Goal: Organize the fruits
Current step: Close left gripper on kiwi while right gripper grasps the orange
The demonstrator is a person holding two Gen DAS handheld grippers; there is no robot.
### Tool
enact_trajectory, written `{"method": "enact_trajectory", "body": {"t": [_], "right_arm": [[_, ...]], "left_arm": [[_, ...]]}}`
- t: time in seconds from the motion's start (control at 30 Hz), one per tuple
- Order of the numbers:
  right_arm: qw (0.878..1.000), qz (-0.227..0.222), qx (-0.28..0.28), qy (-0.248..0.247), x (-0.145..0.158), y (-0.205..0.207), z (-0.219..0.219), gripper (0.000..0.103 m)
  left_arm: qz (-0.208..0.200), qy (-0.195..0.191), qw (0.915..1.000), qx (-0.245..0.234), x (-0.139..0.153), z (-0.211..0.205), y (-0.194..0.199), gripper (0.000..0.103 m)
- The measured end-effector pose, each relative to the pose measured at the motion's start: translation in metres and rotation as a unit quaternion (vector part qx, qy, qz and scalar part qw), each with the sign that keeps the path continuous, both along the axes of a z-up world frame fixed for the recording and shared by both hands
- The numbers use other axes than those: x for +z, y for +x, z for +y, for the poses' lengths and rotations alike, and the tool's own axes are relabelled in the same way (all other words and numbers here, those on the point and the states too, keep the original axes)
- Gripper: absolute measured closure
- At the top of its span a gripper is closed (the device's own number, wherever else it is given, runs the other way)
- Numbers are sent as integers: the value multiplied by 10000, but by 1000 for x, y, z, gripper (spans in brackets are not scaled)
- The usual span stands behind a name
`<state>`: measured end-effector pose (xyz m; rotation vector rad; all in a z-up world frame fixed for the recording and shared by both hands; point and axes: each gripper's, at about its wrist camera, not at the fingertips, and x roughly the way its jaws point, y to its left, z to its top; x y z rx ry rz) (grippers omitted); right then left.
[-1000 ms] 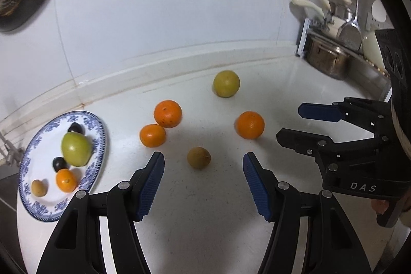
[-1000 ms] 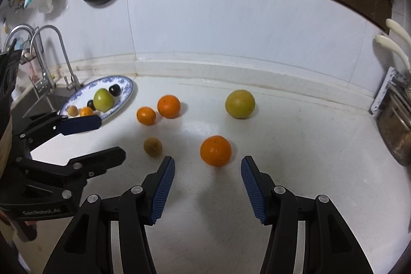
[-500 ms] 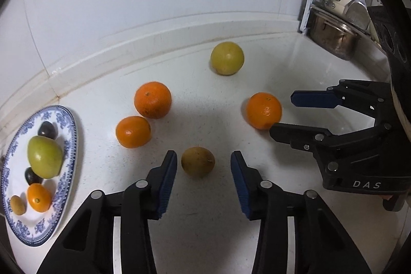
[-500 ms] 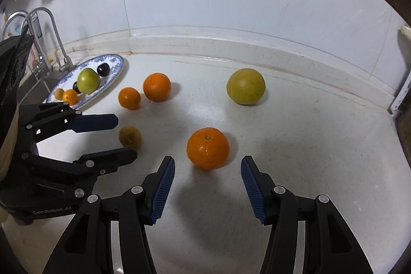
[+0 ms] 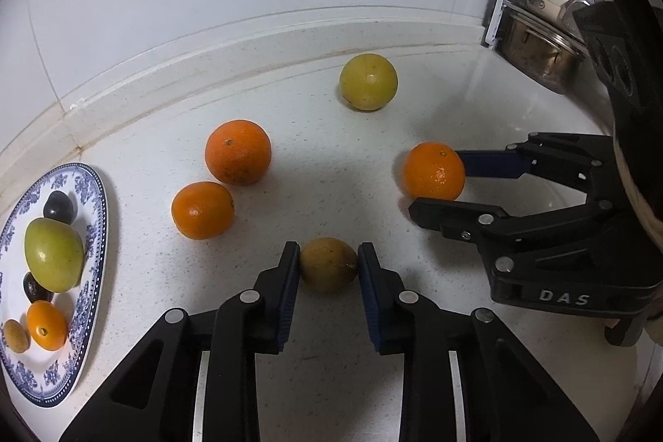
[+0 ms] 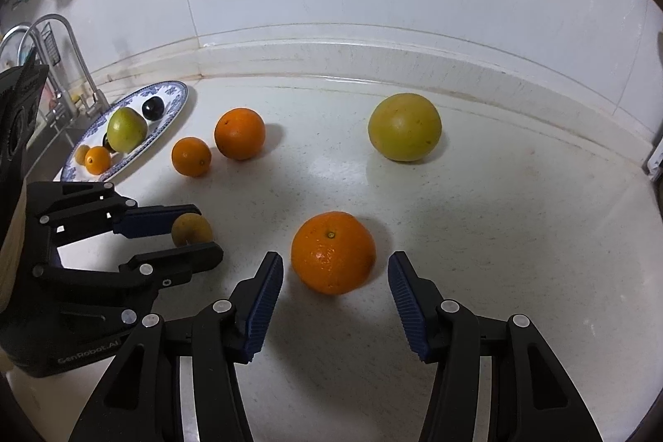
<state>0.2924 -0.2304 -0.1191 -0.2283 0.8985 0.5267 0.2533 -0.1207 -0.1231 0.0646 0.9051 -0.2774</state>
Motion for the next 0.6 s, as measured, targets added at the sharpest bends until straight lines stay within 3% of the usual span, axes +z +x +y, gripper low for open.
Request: {"method": "enact_trajectory", "body": {"t": [0.1,0.6], "right_arm": [[10000,42,-10,-2,-3,0,0,60],[9997,-90,-132,206,7,-17,-1,62]], "left_arm": [[-13,-24,10000,54,2,2,-1,75],[-276,-87,9991,303,25,9,-18,75]]}}
